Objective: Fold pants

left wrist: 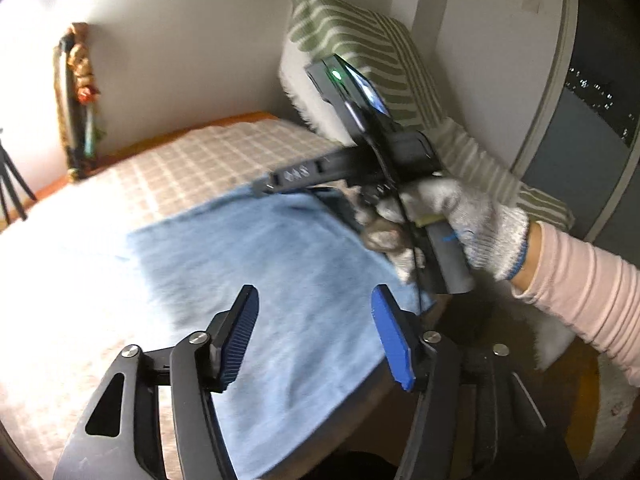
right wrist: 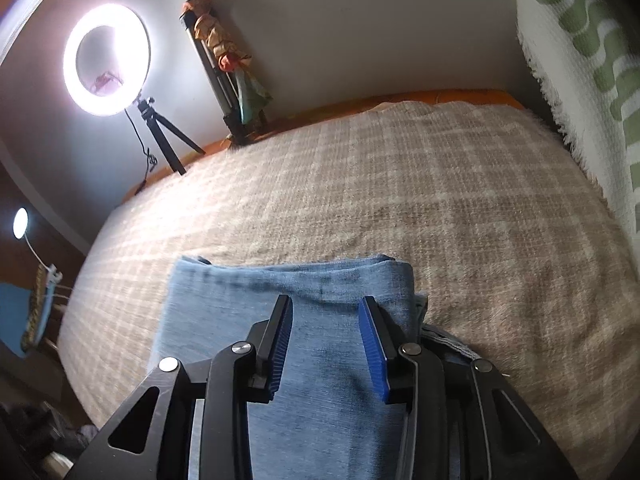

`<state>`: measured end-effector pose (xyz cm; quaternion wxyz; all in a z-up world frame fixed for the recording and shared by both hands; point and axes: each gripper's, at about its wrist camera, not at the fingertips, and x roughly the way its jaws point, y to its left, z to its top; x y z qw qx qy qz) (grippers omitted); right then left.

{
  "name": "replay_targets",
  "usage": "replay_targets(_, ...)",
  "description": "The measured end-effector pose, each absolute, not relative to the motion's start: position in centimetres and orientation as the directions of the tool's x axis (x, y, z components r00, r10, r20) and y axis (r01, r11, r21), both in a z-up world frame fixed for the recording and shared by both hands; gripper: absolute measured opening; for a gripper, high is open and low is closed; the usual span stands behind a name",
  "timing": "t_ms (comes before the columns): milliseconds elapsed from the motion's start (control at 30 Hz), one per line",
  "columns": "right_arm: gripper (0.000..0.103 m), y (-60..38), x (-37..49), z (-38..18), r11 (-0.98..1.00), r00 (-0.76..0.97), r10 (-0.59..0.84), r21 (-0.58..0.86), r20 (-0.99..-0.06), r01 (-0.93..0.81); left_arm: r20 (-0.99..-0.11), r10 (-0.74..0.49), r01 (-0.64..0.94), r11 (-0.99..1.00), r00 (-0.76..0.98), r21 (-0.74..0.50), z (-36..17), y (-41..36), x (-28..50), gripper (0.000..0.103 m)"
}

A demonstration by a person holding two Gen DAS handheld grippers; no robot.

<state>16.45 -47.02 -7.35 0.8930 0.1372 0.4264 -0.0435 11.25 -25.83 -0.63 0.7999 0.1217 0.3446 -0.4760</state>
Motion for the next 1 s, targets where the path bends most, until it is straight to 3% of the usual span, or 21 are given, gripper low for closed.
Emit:
replay_targets(200,0.039,-45.7,16.1,-6.8,0.982,0.602,-0.075,0.048,-0.795,0.185,-0.681,-0.634,0.812,0.576,0.366,-0.099,-1.5,-24.8,13.5,0.066)
replay_targets(367,0.084,-46.5,13.9,-5.5,0.972,0.617,-0.152,-0.003,-0.772,0.236,-0.694,-0.61,0.782,0.613,0.381,-0.109,-2.1,-23.5,15.1,0.071)
replay_targets(467,0.094,-47.4,12.5,-5.3,0.968,0.613,-0.136,0.028,-0.778,0.249,-0.713,-0.604,0.756,0.635,0.357,-0.159,-3.0,-22.5,16.7,0.071)
replay_targets(600,0.096,-48.7,11.4,-5.9,0.964,0.592,-0.087,0.082,-0.801,0.252,-0.738,-0.603,0.692,0.672,0.304,-0.264,-4.3,-21.1,19.3,0.071)
replay_targets(833,0.098,-52.1,10.3,-8.6,0.911,0.568,0.112,0.312,-0.816,0.27,-0.75,-0.629,0.583,0.695,0.207,-0.421,-7.1,-19.6,22.4,0.071)
replay_targets(1000,0.098,-53.8,9.7,-10.4,0.875,0.557,0.188,0.396,-0.809,0.28,-0.752,-0.638,0.562,0.688,0.166,-0.46,-8.6,-19.6,22.8,0.071)
